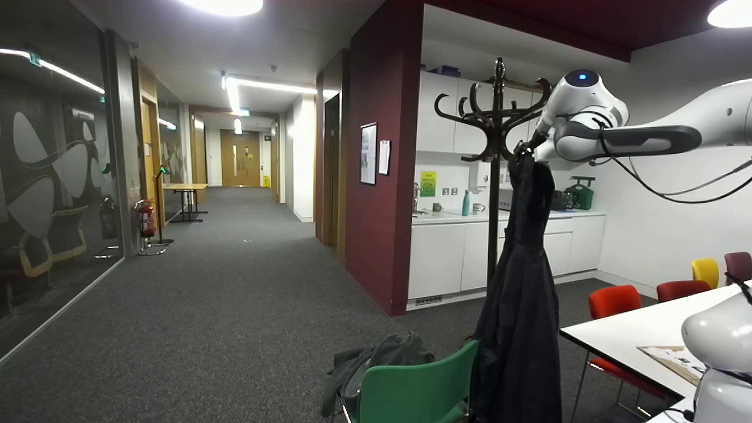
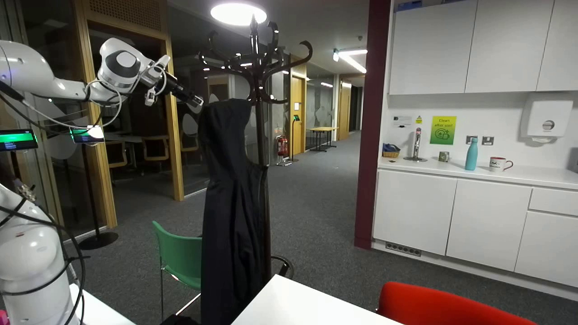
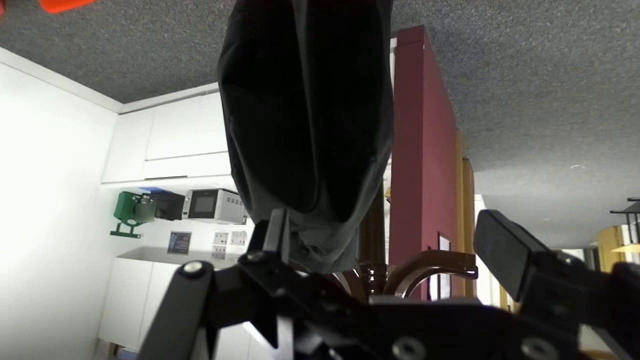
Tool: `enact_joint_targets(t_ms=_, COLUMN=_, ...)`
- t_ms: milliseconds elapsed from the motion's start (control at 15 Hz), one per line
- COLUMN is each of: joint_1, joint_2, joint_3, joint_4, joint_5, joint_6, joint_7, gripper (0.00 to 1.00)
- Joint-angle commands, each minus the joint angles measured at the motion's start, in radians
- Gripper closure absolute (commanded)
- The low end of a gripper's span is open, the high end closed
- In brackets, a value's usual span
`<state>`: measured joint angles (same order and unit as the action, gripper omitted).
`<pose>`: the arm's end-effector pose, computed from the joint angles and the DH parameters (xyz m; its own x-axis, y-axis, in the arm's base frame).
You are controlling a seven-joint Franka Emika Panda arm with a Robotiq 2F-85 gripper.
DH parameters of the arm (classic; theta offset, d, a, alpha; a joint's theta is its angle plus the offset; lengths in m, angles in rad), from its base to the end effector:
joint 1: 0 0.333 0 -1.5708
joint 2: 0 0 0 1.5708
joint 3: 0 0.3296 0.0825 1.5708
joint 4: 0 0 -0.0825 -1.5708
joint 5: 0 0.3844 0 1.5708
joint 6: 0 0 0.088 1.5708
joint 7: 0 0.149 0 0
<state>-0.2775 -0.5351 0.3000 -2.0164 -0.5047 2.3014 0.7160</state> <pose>0.4554 0.0277 0.7346 0.5041 -0.2163 0.8362 -0.5015 -0.8615 0.0794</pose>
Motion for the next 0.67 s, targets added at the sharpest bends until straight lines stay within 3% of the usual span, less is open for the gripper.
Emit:
enact_joint_targets(t_ms=0, joint_1=-0.002, joint_2=0.005, joint_3=-0.023, joint_4=0.020, joint_5=-0.022, joint_6=-0.035, joint_7=0.051, gripper=0.00)
enact_joint_targets(t_ms=600, joint_1=0.036, joint_2=0.004, joint_3=-0.120, joint_4=-0.001, joint_5=0.022, joint_6=-0.017, joint_7=-0.020, gripper=0.00)
